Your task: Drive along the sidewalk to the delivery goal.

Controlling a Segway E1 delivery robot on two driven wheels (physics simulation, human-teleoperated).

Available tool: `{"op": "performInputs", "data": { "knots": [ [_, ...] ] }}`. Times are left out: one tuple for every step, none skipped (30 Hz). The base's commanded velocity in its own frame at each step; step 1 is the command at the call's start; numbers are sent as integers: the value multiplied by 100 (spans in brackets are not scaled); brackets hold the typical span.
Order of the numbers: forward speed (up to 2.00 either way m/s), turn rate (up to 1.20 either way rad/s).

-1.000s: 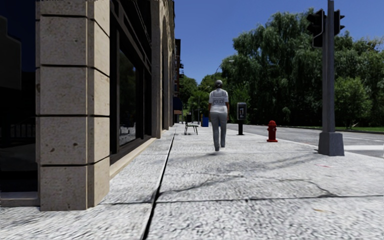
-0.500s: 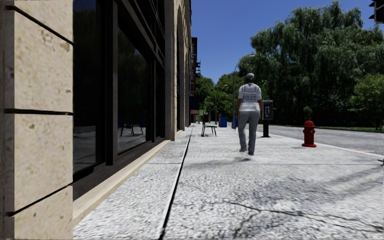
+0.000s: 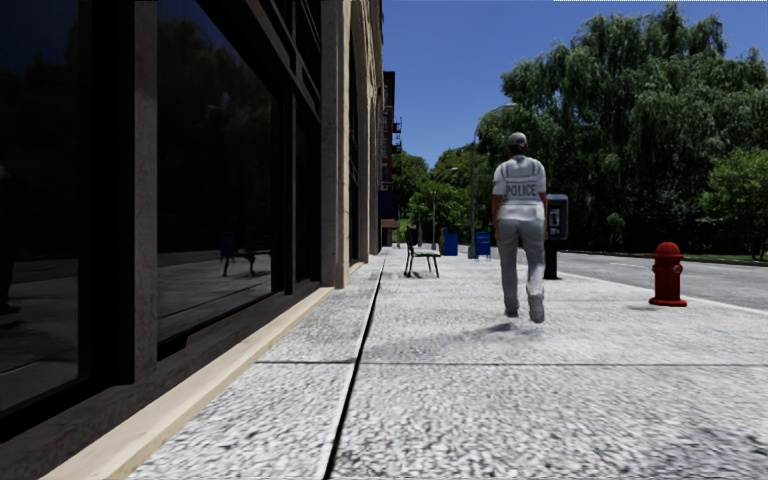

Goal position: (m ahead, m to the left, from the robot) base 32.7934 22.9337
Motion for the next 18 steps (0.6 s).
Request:
{"op": "performInputs", "data": {
  "knots": [
    [200,0],
    [200,0],
    [200,0],
    [200,0],
    [200,0],
    [200,0],
    [200,0],
    [200,0],
    [200,0],
    [200,0],
    [200,0],
    [200,0],
    [200,0],
    [200,0],
    [200,0],
    [200,0],
    [200,0],
    [200,0]
  ]
}}
